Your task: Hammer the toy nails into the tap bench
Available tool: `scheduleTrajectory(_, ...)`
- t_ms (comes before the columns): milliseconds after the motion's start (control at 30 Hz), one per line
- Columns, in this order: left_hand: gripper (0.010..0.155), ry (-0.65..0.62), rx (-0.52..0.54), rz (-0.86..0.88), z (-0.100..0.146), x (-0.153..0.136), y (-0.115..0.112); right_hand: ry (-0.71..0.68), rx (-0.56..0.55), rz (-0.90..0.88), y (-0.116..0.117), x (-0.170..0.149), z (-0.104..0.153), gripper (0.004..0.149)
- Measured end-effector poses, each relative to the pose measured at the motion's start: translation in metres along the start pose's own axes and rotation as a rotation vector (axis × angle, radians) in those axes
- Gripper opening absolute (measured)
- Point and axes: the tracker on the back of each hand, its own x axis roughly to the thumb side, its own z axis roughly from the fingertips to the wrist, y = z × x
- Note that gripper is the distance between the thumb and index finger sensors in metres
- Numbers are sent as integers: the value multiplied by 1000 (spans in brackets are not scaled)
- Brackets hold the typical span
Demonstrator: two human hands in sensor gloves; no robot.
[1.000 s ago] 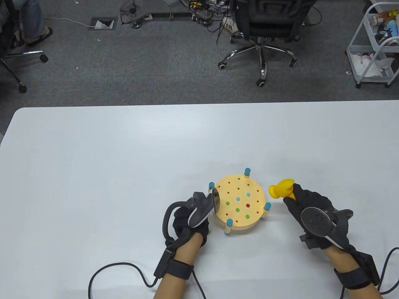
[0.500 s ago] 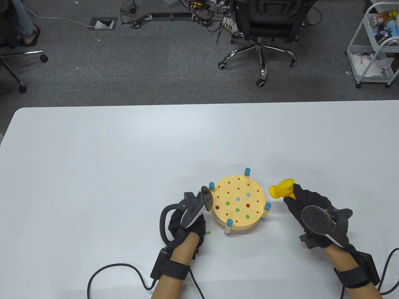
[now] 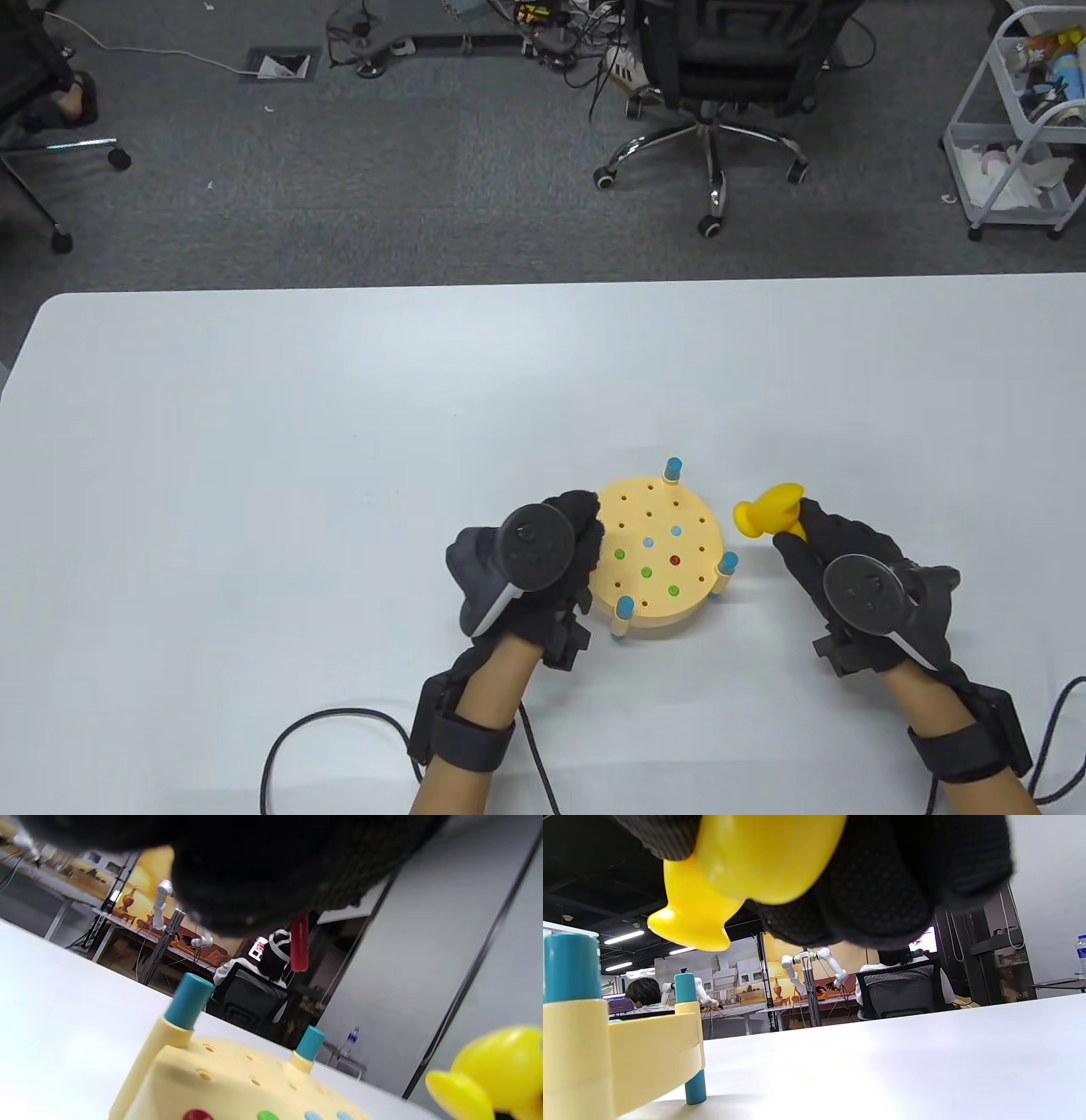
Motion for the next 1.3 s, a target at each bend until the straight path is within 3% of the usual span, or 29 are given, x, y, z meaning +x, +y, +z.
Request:
scheduleTrajectory(167, 42, 3, -112, -285, -29, 34, -20, -9, 9, -2, 1, 0, 0, 66)
scheduleTrajectory(400, 42, 55, -249, -376, -53, 37, -44, -22, 27, 1, 2, 1, 0, 66)
scheduleTrajectory(1300, 42, 43, -244, -386, -54, 30, -57, -36, 47, 17, 7, 3, 1, 66)
